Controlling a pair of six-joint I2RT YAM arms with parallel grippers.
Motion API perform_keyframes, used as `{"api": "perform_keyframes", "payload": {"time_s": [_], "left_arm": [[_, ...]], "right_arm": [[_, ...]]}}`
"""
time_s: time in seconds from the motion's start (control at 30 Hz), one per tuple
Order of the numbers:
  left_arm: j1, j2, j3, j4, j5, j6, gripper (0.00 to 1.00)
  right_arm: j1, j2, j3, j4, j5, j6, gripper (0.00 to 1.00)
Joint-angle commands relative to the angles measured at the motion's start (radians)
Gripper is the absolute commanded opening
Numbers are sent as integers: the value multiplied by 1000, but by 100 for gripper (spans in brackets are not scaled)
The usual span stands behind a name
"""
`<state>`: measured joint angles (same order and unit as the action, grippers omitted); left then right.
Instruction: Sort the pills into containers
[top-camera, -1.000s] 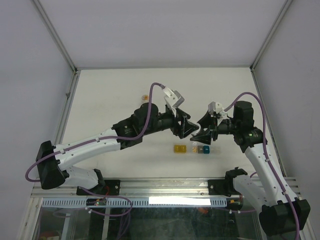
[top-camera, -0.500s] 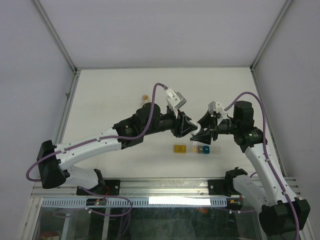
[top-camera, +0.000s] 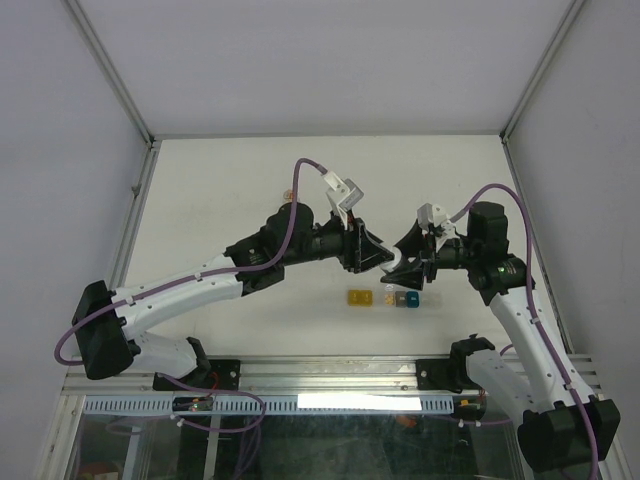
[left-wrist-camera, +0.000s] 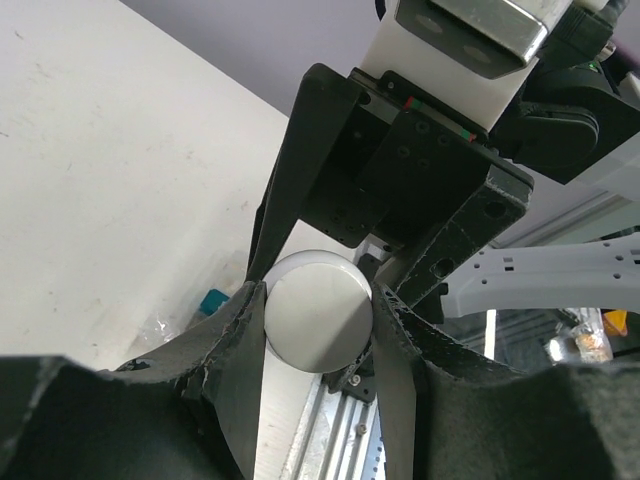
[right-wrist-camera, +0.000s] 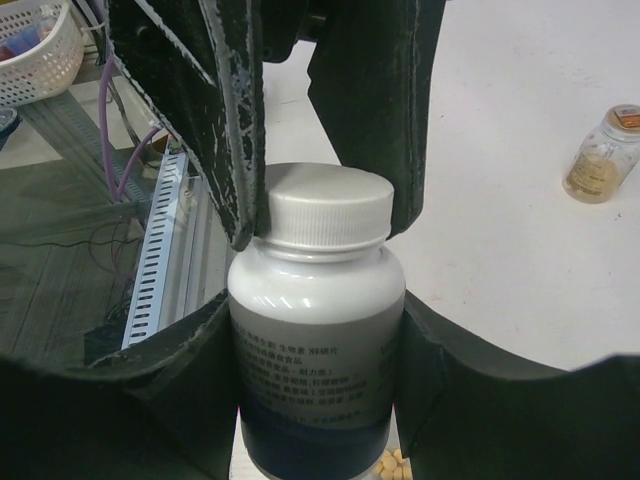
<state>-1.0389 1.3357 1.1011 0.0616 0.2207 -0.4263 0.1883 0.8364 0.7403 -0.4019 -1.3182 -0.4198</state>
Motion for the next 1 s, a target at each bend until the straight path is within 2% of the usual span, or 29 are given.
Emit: {"api": "perform_keyframes", "payload": {"time_s": [0.0,0.27,0.47,0.6,0.67,0.73,0.77,0.83,0.87,0.9,0.97], "left_arm": [[33,-56,-49,143,36,-106,22],[30,-7,-19,126,129,-79,22],[19,48,3,80,255,65,22],[23,66,-20,78,491,310,22],[35,79,-14,-6,703,551,22],[59,86,2,-96,807,794,23],[78,110,17,-119,840,861,24],[124,142,68,-125,884,878,25],[143,153,95,-125,905,873,29],[157,157,117,-117,895,857,37],[168,138,116,-23,824,763,62]], "right_arm": [[-6,-22,33,26,-58,-30,0],[-6,-15,30,47,-14,-2,0],[-6,-15,31,49,-23,2,0],[-6,-19,30,48,-46,-2,0],[-6,-18,30,48,-49,-2,0],[-6,-18,29,47,-48,-3,0],[-6,-18,27,47,-47,-4,0],[-9,-20,27,46,-46,-5,0],[-10,-19,27,47,-48,-5,0],[-10,-19,26,45,-48,-6,0],[-10,-20,27,43,-49,-9,0]]}}
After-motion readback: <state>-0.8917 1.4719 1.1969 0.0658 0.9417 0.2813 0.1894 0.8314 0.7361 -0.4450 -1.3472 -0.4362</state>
